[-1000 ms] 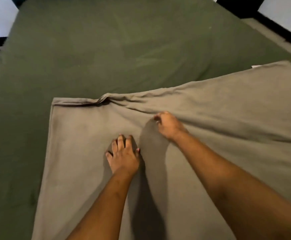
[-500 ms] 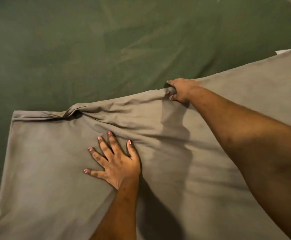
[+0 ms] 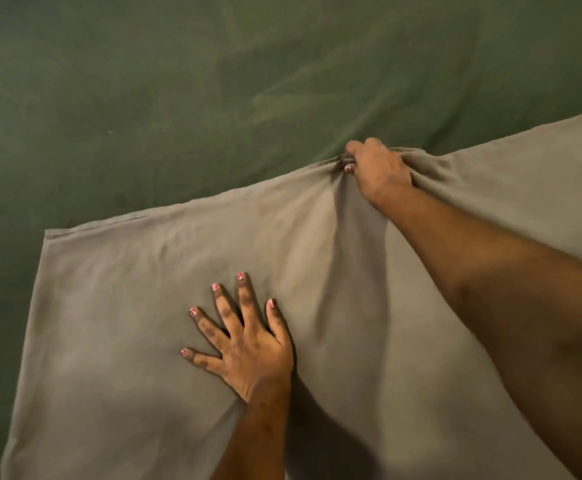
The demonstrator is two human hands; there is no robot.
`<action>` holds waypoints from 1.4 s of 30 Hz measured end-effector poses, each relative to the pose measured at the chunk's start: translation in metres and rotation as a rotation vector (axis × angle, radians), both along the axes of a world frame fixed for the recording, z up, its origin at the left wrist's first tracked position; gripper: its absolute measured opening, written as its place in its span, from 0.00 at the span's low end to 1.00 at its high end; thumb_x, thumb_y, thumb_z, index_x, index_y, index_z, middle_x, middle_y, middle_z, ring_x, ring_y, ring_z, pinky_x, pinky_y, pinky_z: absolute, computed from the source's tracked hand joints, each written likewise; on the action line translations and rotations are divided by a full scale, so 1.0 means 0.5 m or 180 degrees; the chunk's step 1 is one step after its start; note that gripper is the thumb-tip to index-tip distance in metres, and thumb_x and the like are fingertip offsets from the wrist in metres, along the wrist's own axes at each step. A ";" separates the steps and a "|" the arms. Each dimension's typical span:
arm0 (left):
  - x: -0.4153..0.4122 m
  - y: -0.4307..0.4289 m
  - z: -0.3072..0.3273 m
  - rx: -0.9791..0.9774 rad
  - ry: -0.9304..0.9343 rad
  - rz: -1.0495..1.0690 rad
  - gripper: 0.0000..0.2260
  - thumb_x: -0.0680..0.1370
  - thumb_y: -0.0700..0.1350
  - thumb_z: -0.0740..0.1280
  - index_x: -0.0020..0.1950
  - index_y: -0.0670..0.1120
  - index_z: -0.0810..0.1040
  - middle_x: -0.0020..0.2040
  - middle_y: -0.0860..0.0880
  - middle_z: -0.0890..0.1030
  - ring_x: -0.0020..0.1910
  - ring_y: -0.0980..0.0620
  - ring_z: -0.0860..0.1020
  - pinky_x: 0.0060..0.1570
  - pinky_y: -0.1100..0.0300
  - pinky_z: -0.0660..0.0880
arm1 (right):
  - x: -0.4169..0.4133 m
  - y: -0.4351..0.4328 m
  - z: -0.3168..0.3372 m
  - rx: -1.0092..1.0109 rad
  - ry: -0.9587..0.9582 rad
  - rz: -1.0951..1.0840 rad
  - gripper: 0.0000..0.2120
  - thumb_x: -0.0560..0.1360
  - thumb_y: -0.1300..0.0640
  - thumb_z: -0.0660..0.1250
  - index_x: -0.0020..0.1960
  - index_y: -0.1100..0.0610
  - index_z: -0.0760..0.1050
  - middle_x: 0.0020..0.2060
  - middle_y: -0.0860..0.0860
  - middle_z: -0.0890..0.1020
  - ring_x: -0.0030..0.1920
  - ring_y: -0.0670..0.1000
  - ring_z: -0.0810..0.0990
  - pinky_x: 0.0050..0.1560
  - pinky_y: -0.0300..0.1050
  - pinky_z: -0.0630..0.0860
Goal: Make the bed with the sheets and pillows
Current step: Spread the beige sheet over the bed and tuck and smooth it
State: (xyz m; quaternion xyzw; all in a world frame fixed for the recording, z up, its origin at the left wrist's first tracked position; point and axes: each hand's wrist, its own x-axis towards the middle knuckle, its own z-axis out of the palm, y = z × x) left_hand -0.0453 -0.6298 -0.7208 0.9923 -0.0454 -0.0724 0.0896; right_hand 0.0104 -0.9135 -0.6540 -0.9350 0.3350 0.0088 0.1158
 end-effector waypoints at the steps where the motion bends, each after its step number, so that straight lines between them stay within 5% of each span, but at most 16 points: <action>1: -0.001 0.000 0.000 -0.0008 -0.0016 0.0002 0.27 0.76 0.65 0.36 0.75 0.66 0.36 0.79 0.55 0.44 0.77 0.44 0.38 0.67 0.31 0.37 | -0.003 0.008 -0.014 0.0020 -0.0063 -0.0055 0.11 0.80 0.58 0.57 0.62 0.54 0.69 0.58 0.61 0.69 0.57 0.65 0.74 0.55 0.56 0.71; 6: 0.001 0.000 0.000 -0.0014 0.0005 0.0031 0.27 0.75 0.65 0.36 0.74 0.67 0.38 0.79 0.56 0.45 0.77 0.44 0.38 0.67 0.32 0.36 | 0.013 0.034 -0.035 -0.0061 -0.0060 -0.0007 0.19 0.80 0.52 0.60 0.70 0.48 0.63 0.67 0.55 0.65 0.64 0.64 0.67 0.62 0.59 0.68; 15: -0.001 -0.002 0.003 -0.0158 -0.0055 -0.0093 0.27 0.77 0.65 0.42 0.76 0.64 0.49 0.79 0.53 0.52 0.77 0.42 0.43 0.66 0.29 0.38 | -0.108 0.031 0.008 0.0386 -0.0412 0.0322 0.28 0.79 0.65 0.54 0.77 0.50 0.56 0.75 0.53 0.58 0.73 0.57 0.62 0.74 0.47 0.57; 23: -0.044 -0.029 0.081 -0.0108 0.0294 -0.1002 0.24 0.82 0.54 0.49 0.78 0.54 0.54 0.79 0.51 0.53 0.77 0.46 0.48 0.69 0.31 0.44 | -0.360 0.009 0.094 0.0439 0.0541 -0.0331 0.30 0.76 0.63 0.60 0.75 0.50 0.59 0.71 0.54 0.65 0.69 0.59 0.66 0.70 0.53 0.65; 29: -0.152 -0.214 0.103 -0.0075 0.0584 -0.1922 0.30 0.81 0.61 0.49 0.79 0.50 0.46 0.79 0.52 0.45 0.77 0.45 0.43 0.71 0.37 0.44 | -0.440 -0.096 0.108 0.0391 0.1041 -0.0427 0.29 0.75 0.64 0.61 0.75 0.52 0.62 0.71 0.56 0.65 0.71 0.58 0.65 0.70 0.51 0.65; 35: -0.189 -0.401 0.060 -0.0188 0.0285 -0.1416 0.29 0.81 0.59 0.47 0.79 0.49 0.44 0.79 0.52 0.43 0.77 0.43 0.40 0.71 0.38 0.39 | -0.373 -0.211 0.032 0.0299 0.0835 0.0106 0.26 0.76 0.61 0.61 0.73 0.50 0.63 0.72 0.52 0.65 0.70 0.58 0.65 0.70 0.54 0.65; 42: -0.184 -0.492 0.030 -0.0410 -0.0274 -0.0711 0.25 0.82 0.54 0.46 0.79 0.51 0.51 0.79 0.54 0.52 0.78 0.47 0.46 0.73 0.43 0.43 | -0.289 -0.307 0.012 -0.0012 0.0666 0.0689 0.34 0.79 0.45 0.61 0.78 0.51 0.48 0.77 0.47 0.53 0.76 0.56 0.54 0.75 0.51 0.56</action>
